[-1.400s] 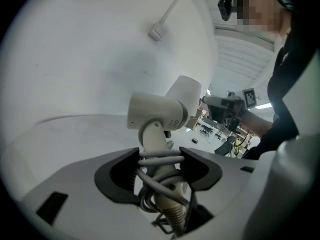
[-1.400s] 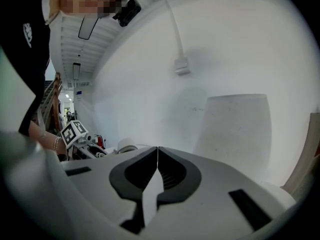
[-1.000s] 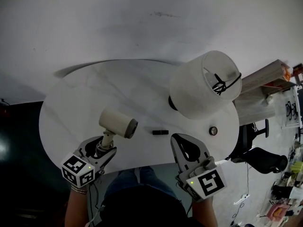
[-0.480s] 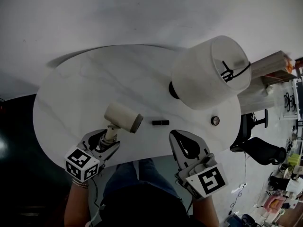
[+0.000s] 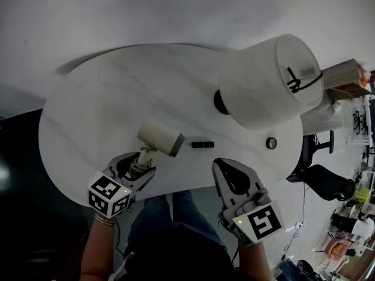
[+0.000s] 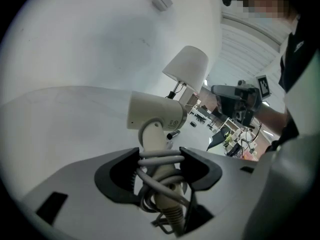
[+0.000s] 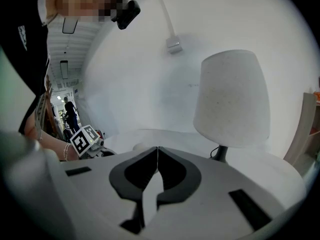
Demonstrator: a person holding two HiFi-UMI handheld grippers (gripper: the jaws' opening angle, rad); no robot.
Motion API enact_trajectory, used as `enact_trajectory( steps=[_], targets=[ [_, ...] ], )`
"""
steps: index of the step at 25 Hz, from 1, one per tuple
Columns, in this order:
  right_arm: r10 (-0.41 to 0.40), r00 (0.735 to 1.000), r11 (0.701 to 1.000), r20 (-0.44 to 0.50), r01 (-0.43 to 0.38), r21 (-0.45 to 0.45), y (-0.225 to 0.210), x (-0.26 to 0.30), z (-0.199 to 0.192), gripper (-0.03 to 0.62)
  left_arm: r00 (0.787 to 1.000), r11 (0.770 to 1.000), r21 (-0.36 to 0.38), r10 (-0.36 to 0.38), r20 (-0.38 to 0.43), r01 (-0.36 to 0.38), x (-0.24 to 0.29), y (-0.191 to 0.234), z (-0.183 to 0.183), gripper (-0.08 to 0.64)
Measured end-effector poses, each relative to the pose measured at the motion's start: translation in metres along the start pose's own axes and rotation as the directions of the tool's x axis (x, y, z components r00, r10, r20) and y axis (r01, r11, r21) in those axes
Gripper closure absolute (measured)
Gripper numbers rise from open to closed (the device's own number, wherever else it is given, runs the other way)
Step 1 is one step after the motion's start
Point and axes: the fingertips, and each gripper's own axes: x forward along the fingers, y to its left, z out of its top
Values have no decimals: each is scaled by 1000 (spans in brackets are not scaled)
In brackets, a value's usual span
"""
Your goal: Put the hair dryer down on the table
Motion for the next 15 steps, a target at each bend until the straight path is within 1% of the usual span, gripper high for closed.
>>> enact_trajectory(
  steps=[2, 6, 9, 12, 15],
  targets=[
    [2, 1000, 1000, -3, -2, 5, 3, 1, -1, 574, 1000, 1000, -20, 1, -5, -1, 3, 2, -3, 295],
    [-2, 1000, 1000, -5, 2, 8, 4, 0, 0, 574, 1000, 999, -32, 8, -15, -8, 8, 6, -7, 295],
    [-11, 1000, 1000, -22, 11, 5, 1, -1, -5, 574, 1000, 1000, -24, 11, -23, -11, 12, 6, -9, 295],
    [-8, 1000, 1000, -20, 8, 9, 3, 0, -2, 574, 999, 1000, -4, 20, -41, -20, 14, 7, -12, 294],
    [-15, 1000, 1000, -28, 15, -10, 0, 0, -4, 574, 998, 999, 4, 40, -52, -40, 17, 10, -13, 295]
  ],
)
